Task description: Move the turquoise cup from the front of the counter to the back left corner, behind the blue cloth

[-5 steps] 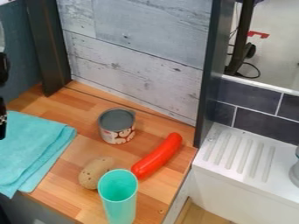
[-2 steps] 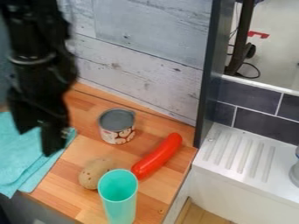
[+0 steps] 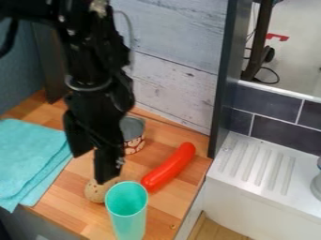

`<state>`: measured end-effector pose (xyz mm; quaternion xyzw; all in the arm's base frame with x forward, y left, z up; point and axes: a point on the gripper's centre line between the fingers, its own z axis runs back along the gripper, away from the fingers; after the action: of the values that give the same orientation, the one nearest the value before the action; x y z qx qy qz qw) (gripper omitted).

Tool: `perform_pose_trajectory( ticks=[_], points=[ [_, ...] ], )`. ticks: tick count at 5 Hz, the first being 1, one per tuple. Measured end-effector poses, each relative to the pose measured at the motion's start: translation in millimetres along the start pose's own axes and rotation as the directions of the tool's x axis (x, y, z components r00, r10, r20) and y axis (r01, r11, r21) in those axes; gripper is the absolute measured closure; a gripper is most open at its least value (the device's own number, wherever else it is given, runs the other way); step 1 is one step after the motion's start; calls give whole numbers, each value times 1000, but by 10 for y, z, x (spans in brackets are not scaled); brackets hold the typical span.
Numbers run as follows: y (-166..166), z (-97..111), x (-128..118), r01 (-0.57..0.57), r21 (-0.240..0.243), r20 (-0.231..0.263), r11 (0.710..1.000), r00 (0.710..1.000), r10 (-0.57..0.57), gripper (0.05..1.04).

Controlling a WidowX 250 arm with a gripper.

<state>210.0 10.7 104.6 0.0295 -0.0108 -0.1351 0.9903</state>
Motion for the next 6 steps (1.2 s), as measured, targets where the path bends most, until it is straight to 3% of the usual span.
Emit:
perform_pose_trajectory(
  ticks=[1, 4, 5, 6],
  points=[
    [-40, -140, 76, 13, -21, 21, 1000, 1000, -13, 83],
    [-97, -439, 170, 32, -38, -29, 999, 999, -33, 83],
    [-131, -544, 146, 37, -61, -51, 997, 998, -40, 139],
    [-133, -584, 148, 54, -62, -50, 997, 997, -57, 451]
  ],
)
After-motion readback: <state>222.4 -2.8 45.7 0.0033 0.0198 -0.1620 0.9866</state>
